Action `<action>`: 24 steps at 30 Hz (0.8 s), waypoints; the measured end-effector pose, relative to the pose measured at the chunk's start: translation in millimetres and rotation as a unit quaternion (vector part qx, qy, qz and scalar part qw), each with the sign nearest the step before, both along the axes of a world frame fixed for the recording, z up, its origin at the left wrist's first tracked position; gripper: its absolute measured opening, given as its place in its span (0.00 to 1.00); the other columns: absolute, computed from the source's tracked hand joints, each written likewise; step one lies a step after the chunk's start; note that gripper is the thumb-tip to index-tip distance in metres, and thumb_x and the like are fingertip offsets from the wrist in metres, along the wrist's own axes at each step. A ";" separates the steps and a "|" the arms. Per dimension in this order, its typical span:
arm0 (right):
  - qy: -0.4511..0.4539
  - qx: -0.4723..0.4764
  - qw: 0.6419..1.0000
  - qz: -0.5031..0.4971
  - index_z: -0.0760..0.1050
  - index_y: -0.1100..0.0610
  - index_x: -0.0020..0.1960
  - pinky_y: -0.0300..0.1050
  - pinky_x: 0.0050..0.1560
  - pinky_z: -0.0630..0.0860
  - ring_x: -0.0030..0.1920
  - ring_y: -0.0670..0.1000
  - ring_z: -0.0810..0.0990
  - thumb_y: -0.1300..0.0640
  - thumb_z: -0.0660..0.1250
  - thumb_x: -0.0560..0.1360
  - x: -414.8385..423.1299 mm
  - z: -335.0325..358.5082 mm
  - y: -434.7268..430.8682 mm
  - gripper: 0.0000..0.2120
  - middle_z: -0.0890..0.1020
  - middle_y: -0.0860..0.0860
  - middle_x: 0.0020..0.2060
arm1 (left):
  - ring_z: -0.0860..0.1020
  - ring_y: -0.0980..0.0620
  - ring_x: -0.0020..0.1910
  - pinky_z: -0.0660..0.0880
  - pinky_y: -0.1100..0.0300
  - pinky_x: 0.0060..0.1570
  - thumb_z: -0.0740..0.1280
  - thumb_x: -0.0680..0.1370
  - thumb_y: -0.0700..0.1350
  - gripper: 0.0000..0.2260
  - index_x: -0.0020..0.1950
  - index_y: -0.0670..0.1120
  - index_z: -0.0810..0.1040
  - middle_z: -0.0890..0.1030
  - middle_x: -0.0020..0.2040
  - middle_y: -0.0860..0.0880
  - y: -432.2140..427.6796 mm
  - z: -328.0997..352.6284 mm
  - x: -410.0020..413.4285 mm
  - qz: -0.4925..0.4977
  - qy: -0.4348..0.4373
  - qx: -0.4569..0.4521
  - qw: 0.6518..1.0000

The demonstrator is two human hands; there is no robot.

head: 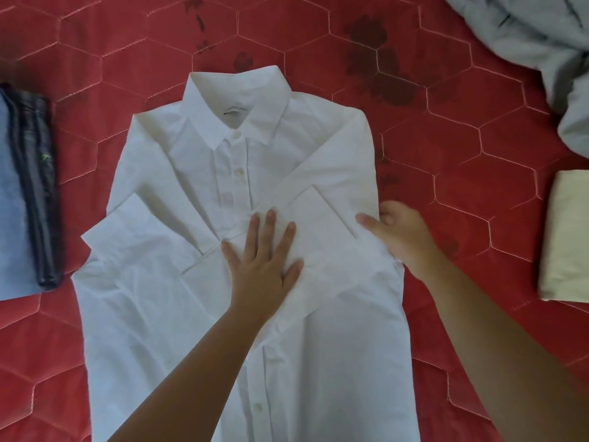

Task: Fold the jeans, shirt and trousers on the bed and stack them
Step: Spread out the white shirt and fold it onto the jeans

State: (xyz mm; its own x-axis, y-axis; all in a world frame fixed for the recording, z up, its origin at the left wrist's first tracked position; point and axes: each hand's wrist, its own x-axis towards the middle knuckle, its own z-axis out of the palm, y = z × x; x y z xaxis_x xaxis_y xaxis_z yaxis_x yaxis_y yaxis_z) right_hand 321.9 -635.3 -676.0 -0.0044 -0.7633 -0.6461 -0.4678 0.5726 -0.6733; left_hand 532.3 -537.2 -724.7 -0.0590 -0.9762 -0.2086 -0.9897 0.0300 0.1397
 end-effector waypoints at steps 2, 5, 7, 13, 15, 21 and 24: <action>-0.015 -0.009 0.999 0.050 0.75 0.56 0.44 0.44 0.36 0.72 0.35 0.47 0.76 0.57 0.69 0.72 1.9 2.8 17.4 0.04 0.79 0.49 0.34 | 0.57 0.43 0.73 0.61 0.28 0.56 0.51 0.78 0.60 0.26 0.74 0.51 0.60 0.59 0.75 0.43 -0.8 0.7 -0.1 0.001 0.000 0.001 1.000; 0.016 -0.110 0.994 0.001 0.73 0.55 0.39 0.33 0.29 0.65 0.26 0.41 0.69 0.59 0.67 0.74 2.6 0.5 31.5 0.06 0.72 0.46 0.27 | 0.58 0.43 0.73 0.62 0.29 0.56 0.52 0.77 0.59 0.25 0.73 0.51 0.63 0.60 0.74 0.43 -1.0 3.6 0.4 -0.001 0.008 -0.003 1.000; 0.083 -0.150 0.985 -0.016 0.73 0.57 0.44 0.36 0.30 0.66 0.27 0.44 0.68 0.56 0.67 0.74 1.3 -6.5 36.7 0.05 0.71 0.47 0.27 | 0.59 0.44 0.72 0.64 0.32 0.56 0.53 0.77 0.58 0.25 0.72 0.50 0.64 0.62 0.74 0.43 -2.3 5.6 3.5 -0.014 0.012 -0.014 1.000; 0.287 -0.295 0.911 0.018 0.73 0.61 0.55 0.55 0.52 0.71 0.49 0.58 0.76 0.58 0.66 0.72 17.3 -16.1 38.8 0.13 0.78 0.57 0.49 | 0.59 0.46 0.72 0.62 0.36 0.63 0.53 0.78 0.53 0.23 0.71 0.47 0.62 0.64 0.72 0.42 -1.3 0.4 25.2 0.000 0.023 -0.053 0.998; 0.311 -0.383 0.861 0.126 0.72 0.60 0.58 0.58 0.60 0.66 0.58 0.60 0.74 0.58 0.60 0.72 46.0 -21.2 41.9 0.16 0.77 0.59 0.57 | 0.57 0.46 0.73 0.61 0.36 0.63 0.52 0.78 0.52 0.23 0.72 0.47 0.61 0.63 0.73 0.43 2.4 -2.1 27.7 0.009 0.024 -0.053 0.998; 0.306 -0.349 0.779 0.422 0.65 0.52 0.71 0.66 0.66 0.60 0.72 0.58 0.63 0.46 0.50 0.76 91.9 -52.8 27.5 0.25 0.65 0.51 0.72 | 0.57 0.46 0.73 0.60 0.34 0.61 0.52 0.77 0.54 0.25 0.72 0.47 0.62 0.61 0.74 0.45 2.9 -4.9 29.0 0.001 0.005 -0.056 0.998; 0.340 -0.294 0.812 0.372 0.55 0.49 0.74 0.70 0.67 0.52 0.75 0.58 0.52 0.40 0.46 0.75 63.0 -58.5 -20.3 0.30 0.56 0.50 0.75 | 0.57 0.45 0.73 0.61 0.34 0.60 0.54 0.76 0.55 0.26 0.72 0.47 0.63 0.61 0.74 0.45 1.3 -5.5 29.6 0.001 0.005 -0.060 0.998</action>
State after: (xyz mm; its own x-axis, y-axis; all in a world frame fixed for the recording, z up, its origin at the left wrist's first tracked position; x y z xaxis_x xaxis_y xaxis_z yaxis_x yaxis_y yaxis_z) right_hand 385.0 -655.6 -734.5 0.3959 -0.8938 -0.2108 -0.9153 -0.3657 -0.1685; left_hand 561.9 -535.9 -730.2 -0.0589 -0.9942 -0.0901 -0.9883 0.0454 0.1455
